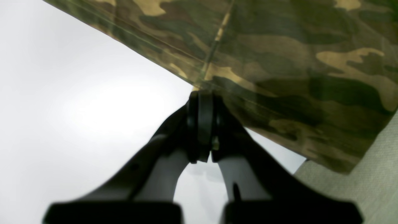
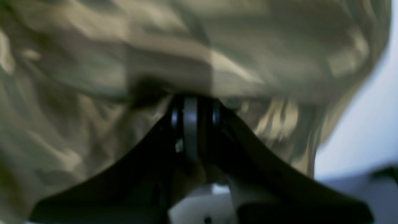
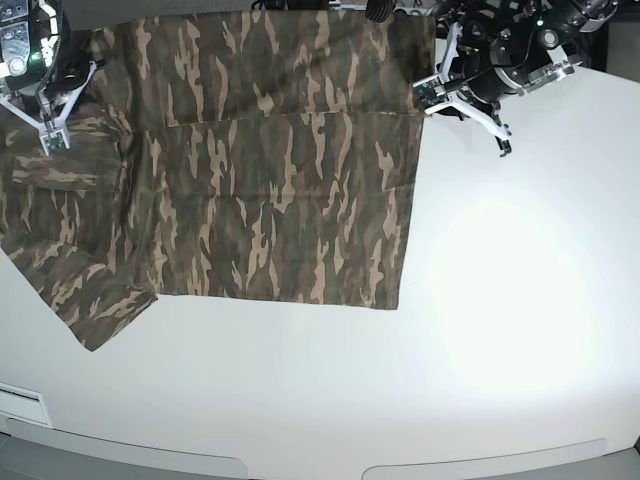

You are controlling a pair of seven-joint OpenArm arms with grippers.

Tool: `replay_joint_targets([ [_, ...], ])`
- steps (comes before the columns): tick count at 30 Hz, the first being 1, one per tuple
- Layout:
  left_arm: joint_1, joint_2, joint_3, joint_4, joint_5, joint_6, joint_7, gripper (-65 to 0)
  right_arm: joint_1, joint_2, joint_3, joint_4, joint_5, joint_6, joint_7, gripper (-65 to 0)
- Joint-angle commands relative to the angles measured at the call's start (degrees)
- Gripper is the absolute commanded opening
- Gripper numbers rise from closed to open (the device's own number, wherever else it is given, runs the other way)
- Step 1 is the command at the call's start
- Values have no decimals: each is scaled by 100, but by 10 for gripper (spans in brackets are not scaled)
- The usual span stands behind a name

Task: Fold the T-shirt properly
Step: 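Release the shirt and move the left gripper to the hem corner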

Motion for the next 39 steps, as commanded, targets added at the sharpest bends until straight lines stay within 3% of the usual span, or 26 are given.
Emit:
replay_joint_targets([
  [1, -35, -68, -50, 149, 177, 195, -125, -650, -22, 76, 35, 160, 66, 20, -24, -557],
  [6, -247, -66, -435, 240, 247, 538, -428, -650, -22, 76, 35, 376, -549, -11, -15, -555],
  [13, -306, -66, -1390, 236, -208, 531, -542, -650, -52, 76, 35, 376, -1364, -310, 11, -555],
  [16, -304, -66, -1738, 168, -326, 546, -704, -650, -50, 76, 35, 376, -1908, -671, 153, -555],
  [19, -323, -46, -2070, -170, -1003, 802, -1032, -650, -52, 76, 35, 376, -2852, -1360, 245, -555],
  [23, -883, 334, -2267, -916, -1659, 929, -1187, -650, -52, 76, 35, 382, -3630, -1947, 448, -555],
  [26, -1469, 662, -2273, -1740, -2087, 1237, -1537, -650, -52, 76, 35, 382, -3936, -2253, 566, -555],
  [31, -2592, 1355, -2271, -3272, -2905, 1322, -1694, -650, -52, 76, 35, 382, -3954, -2315, 568, -555],
  [32, -2793, 1478, -2271, -3515, -3010, 1305, -1674, -628, -52, 76, 35, 382, -3954, -2317, 568, -555],
  [36, -3486, 1923, -2271, -4439, -3501, 883, -1377, -371, -55, 74, 35, 382, -3954, -2315, 562, -555],
  [39, -3899, 2205, -2210, -5195, -3755, 756, -1150, -342, -52, 74, 35, 382, -3956, -2306, 562, -555],
])
